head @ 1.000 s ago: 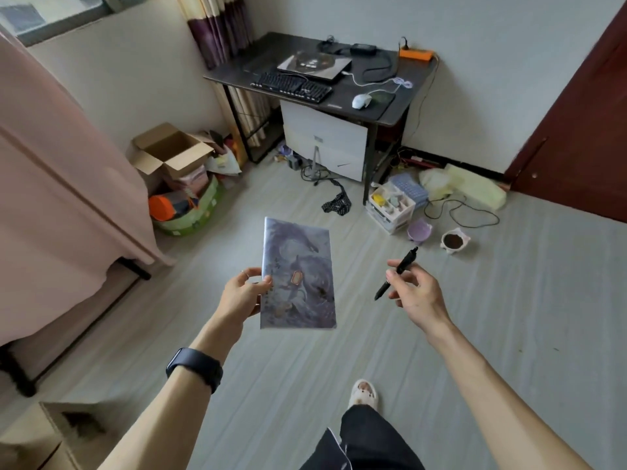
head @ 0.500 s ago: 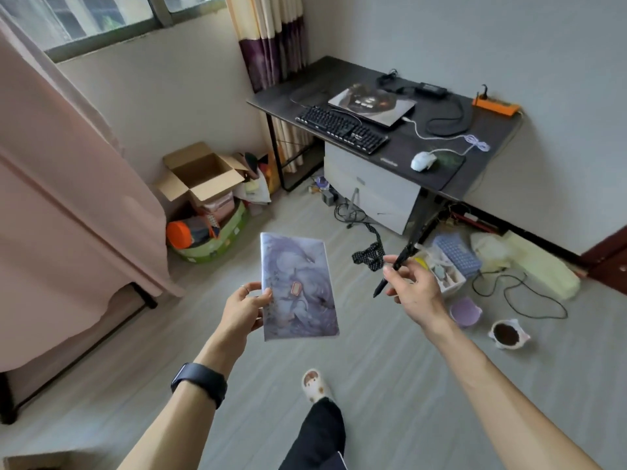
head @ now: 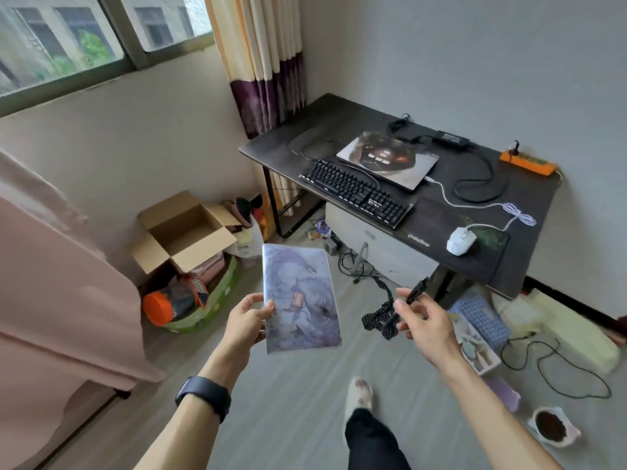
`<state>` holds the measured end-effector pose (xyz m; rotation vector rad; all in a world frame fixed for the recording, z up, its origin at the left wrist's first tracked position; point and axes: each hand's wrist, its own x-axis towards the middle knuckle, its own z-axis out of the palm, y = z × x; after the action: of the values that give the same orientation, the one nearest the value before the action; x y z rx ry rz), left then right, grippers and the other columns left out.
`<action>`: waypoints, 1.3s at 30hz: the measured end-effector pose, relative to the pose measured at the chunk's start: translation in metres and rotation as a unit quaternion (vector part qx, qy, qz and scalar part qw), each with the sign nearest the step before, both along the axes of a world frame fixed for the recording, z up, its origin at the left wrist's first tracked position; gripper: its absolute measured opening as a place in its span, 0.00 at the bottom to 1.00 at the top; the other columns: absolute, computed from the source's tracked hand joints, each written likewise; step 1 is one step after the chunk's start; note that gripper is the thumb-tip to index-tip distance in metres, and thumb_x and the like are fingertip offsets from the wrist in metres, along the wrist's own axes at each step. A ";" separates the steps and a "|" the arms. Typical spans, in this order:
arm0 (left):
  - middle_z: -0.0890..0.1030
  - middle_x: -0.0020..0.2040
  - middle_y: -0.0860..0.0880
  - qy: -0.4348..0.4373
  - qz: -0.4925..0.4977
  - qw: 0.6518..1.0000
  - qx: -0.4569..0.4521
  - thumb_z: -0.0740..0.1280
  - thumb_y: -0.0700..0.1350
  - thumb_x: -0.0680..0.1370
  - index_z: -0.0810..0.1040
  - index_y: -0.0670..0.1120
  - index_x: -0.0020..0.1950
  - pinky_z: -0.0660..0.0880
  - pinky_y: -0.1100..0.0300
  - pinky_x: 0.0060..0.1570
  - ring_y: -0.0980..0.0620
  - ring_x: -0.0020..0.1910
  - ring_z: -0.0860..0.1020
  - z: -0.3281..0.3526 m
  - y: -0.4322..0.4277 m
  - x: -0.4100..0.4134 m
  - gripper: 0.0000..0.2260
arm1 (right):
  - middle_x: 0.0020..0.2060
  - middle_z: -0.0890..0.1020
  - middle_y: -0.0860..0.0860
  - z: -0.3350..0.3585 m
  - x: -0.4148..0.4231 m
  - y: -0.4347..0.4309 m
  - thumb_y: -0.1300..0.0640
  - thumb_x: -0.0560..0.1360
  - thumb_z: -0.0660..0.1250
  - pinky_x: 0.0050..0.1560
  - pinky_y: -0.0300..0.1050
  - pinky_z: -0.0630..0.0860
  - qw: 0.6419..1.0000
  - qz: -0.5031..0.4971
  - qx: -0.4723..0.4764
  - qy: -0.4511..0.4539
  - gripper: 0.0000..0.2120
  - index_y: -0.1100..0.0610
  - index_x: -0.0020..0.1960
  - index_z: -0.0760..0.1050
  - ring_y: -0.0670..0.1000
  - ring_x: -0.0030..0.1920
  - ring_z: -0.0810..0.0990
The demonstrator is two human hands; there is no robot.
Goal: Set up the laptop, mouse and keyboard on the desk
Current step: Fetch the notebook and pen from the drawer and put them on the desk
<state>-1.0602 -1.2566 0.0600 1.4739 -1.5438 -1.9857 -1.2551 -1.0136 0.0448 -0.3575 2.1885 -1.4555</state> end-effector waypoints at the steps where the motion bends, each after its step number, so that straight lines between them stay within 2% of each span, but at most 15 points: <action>1: 0.85 0.47 0.45 -0.004 -0.001 1.000 -0.005 0.67 0.43 0.80 0.79 0.46 0.57 0.80 0.53 0.40 0.44 0.43 0.85 -0.002 -0.019 -0.014 0.07 | 0.39 0.78 0.50 -0.001 -0.014 -0.018 0.54 0.80 0.68 0.44 0.48 0.80 1.000 -0.001 -0.002 -0.004 0.07 0.44 0.56 0.80 0.45 0.34 0.83; 4: 0.85 0.49 0.45 -0.017 0.002 0.999 -0.028 0.68 0.44 0.80 0.79 0.47 0.56 0.81 0.52 0.40 0.45 0.43 0.85 -0.011 -0.079 -0.056 0.06 | 0.38 0.78 0.49 -0.012 -0.061 -0.079 0.55 0.79 0.69 0.42 0.48 0.79 1.000 -0.003 0.000 -0.014 0.08 0.45 0.56 0.80 0.46 0.34 0.82; 8: 0.85 0.49 0.45 -0.029 0.009 0.999 -0.034 0.68 0.45 0.79 0.80 0.48 0.54 0.81 0.44 0.50 0.44 0.44 0.85 -0.017 -0.156 -0.108 0.05 | 0.38 0.80 0.47 -0.032 -0.124 -0.161 0.54 0.79 0.69 0.49 0.51 0.79 1.000 0.007 0.001 -0.031 0.07 0.44 0.55 0.80 0.46 0.35 0.83; 12: 0.85 0.49 0.42 -0.043 0.026 0.998 -0.036 0.67 0.42 0.80 0.80 0.45 0.54 0.81 0.50 0.42 0.44 0.43 0.84 -0.015 -0.236 -0.158 0.04 | 0.39 0.80 0.47 -0.046 -0.176 -0.246 0.53 0.79 0.69 0.50 0.53 0.79 0.997 0.028 0.019 -0.064 0.06 0.44 0.55 0.80 0.46 0.36 0.83; 17: 0.85 0.49 0.42 -0.072 0.033 0.997 -0.016 0.67 0.42 0.80 0.79 0.47 0.54 0.82 0.42 0.46 0.41 0.44 0.85 -0.014 -0.324 -0.212 0.04 | 0.37 0.79 0.45 -0.059 -0.226 -0.337 0.53 0.79 0.69 0.44 0.47 0.77 0.995 0.050 0.037 -0.082 0.05 0.44 0.52 0.80 0.46 0.35 0.82; 19: 0.85 0.48 0.43 -0.091 0.017 0.996 -0.019 0.66 0.42 0.81 0.79 0.48 0.54 0.83 0.51 0.37 0.45 0.40 0.86 -0.021 -0.364 -0.238 0.04 | 0.35 0.79 0.45 -0.064 -0.245 -0.375 0.54 0.79 0.69 0.44 0.45 0.76 0.993 0.053 0.047 -0.091 0.05 0.45 0.53 0.80 0.46 0.35 0.81; 21: 0.84 0.47 0.45 -0.111 -0.016 0.993 -0.023 0.65 0.42 0.81 0.79 0.47 0.54 0.79 0.60 0.28 0.50 0.37 0.85 -0.033 -0.407 -0.268 0.04 | 0.33 0.80 0.46 -0.076 -0.268 -0.414 0.54 0.79 0.69 0.45 0.47 0.77 0.993 0.043 0.056 -0.094 0.05 0.45 0.53 0.80 0.46 0.35 0.81; 24: 0.84 0.49 0.47 -0.134 -0.095 0.985 -0.049 0.65 0.42 0.81 0.78 0.46 0.59 0.78 0.62 0.29 0.50 0.40 0.84 -0.056 -0.471 -0.315 0.07 | 0.35 0.84 0.49 -0.093 -0.297 -0.463 0.52 0.78 0.68 0.48 0.51 0.78 0.992 0.016 0.068 -0.108 0.05 0.43 0.52 0.80 0.47 0.36 0.82; 26: 0.84 0.49 0.49 -0.158 -0.169 0.970 -0.076 0.65 0.45 0.81 0.78 0.49 0.60 0.80 0.59 0.35 0.50 0.43 0.84 -0.075 -0.527 -0.358 0.08 | 0.39 0.85 0.50 -0.104 -0.319 -0.503 0.51 0.78 0.68 0.48 0.50 0.78 0.990 -0.025 0.073 -0.118 0.05 0.43 0.52 0.80 0.46 0.35 0.82; 28: 0.84 0.48 0.51 -0.186 -0.235 0.948 -0.111 0.65 0.48 0.80 0.79 0.54 0.57 0.81 0.55 0.43 0.52 0.44 0.83 -0.090 -0.570 -0.396 0.07 | 0.43 0.85 0.51 -0.106 -0.336 -0.534 0.52 0.79 0.67 0.48 0.50 0.78 0.986 -0.068 0.071 -0.136 0.05 0.44 0.52 0.80 0.45 0.33 0.82; 31: 0.84 0.52 0.50 -0.239 -0.342 0.891 -0.178 0.65 0.51 0.79 0.79 0.53 0.58 0.78 0.53 0.54 0.48 0.51 0.82 -0.105 -0.621 -0.444 0.09 | 0.45 0.85 0.50 -0.105 -0.350 -0.575 0.52 0.79 0.67 0.45 0.48 0.78 0.976 -0.126 0.085 -0.158 0.04 0.45 0.52 0.80 0.45 0.33 0.82; 35: 0.83 0.57 0.46 -0.288 -0.443 0.812 -0.248 0.62 0.53 0.79 0.75 0.52 0.65 0.74 0.54 0.53 0.42 0.58 0.79 -0.121 -0.665 -0.504 0.16 | 0.45 0.85 0.47 -0.101 -0.362 -0.617 0.51 0.80 0.66 0.40 0.40 0.76 0.961 -0.178 0.106 -0.185 0.04 0.43 0.53 0.79 0.44 0.33 0.82; 37: 0.83 0.58 0.46 -0.299 -0.452 0.803 -0.250 0.62 0.53 0.79 0.75 0.53 0.66 0.74 0.54 0.54 0.41 0.59 0.78 -0.128 -0.675 -0.522 0.16 | 0.45 0.84 0.47 -0.102 -0.360 -0.632 0.51 0.80 0.66 0.38 0.34 0.75 0.957 -0.187 0.119 -0.188 0.04 0.44 0.53 0.79 0.43 0.32 0.82; 39: 0.82 0.59 0.44 -0.307 -0.449 0.801 -0.250 0.62 0.52 0.79 0.76 0.53 0.67 0.75 0.53 0.56 0.40 0.59 0.78 -0.136 -0.684 -0.542 0.17 | 0.45 0.85 0.47 -0.109 -0.360 -0.648 0.51 0.80 0.67 0.40 0.38 0.78 0.951 -0.198 0.125 -0.201 0.04 0.45 0.53 0.79 0.42 0.30 0.82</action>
<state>-1.6019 -1.9403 -0.0762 1.3019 -3.2014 -1.1577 -1.6154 -1.6613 -0.0643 0.4559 2.1342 -1.2749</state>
